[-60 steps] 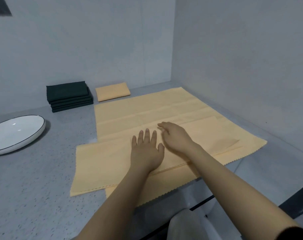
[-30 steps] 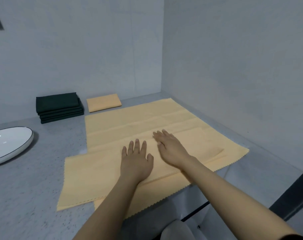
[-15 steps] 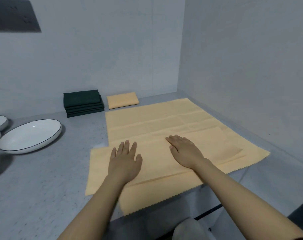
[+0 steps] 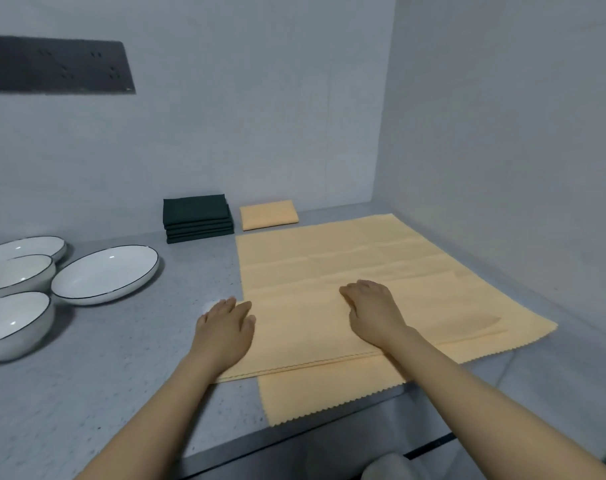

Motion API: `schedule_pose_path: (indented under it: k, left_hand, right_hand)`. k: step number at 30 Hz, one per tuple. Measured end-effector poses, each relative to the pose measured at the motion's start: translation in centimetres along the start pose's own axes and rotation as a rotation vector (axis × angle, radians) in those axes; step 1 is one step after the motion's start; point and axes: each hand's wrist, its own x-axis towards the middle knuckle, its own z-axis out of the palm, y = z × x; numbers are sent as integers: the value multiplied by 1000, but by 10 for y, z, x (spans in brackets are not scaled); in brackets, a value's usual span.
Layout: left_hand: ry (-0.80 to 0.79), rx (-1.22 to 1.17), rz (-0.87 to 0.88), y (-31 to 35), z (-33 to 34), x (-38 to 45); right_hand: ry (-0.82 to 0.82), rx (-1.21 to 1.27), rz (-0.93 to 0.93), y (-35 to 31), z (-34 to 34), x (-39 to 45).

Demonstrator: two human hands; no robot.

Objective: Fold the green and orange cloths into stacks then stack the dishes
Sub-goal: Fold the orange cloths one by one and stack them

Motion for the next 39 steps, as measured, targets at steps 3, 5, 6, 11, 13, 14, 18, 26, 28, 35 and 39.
schedule_pose_path:
  k: [3, 5, 6, 11, 13, 14, 18, 26, 28, 35, 39]
  left_hand:
    - [94, 12, 29, -10, -11, 12]
    - [80, 2, 32, -12, -18, 19]
    - [67, -3, 24, -14, -23, 22]
    - [-66, -14, -91, -22, -44, 42]
    - [-108, -206, -119, -27, -50, 43]
    - [-122, -364, -135, -28, -53, 41]
    - [-201, -751, -231, -30, -61, 28]
    - [-275, -695, -234, -35, -68, 11]
    - [-264, -761, -239, -32, -73, 13]
    - [-227, -1104, -227, -1, -82, 14]
    - [-217, -1223, -212, 32, -85, 18]
  right_hand:
    - [16, 196, -146, -34, 0, 7]
    - [-77, 292, -151, -49, 1, 13]
    - [-121, 284, -140, -55, 2, 18]
    - [-338, 134, -84, -61, -6, 36]
    - [-390, 170, -76, -60, -8, 40]
    - [-411, 198, -67, -59, -9, 41]
    - [-480, 276, -43, -55, -11, 44]
    - [-620, 170, -69, -54, -19, 42]
    - [-652, 115, -98, -56, -23, 39]
    - [-692, 108, -143, -55, -24, 24]
    - [-588, 355, -121, -46, -21, 7]
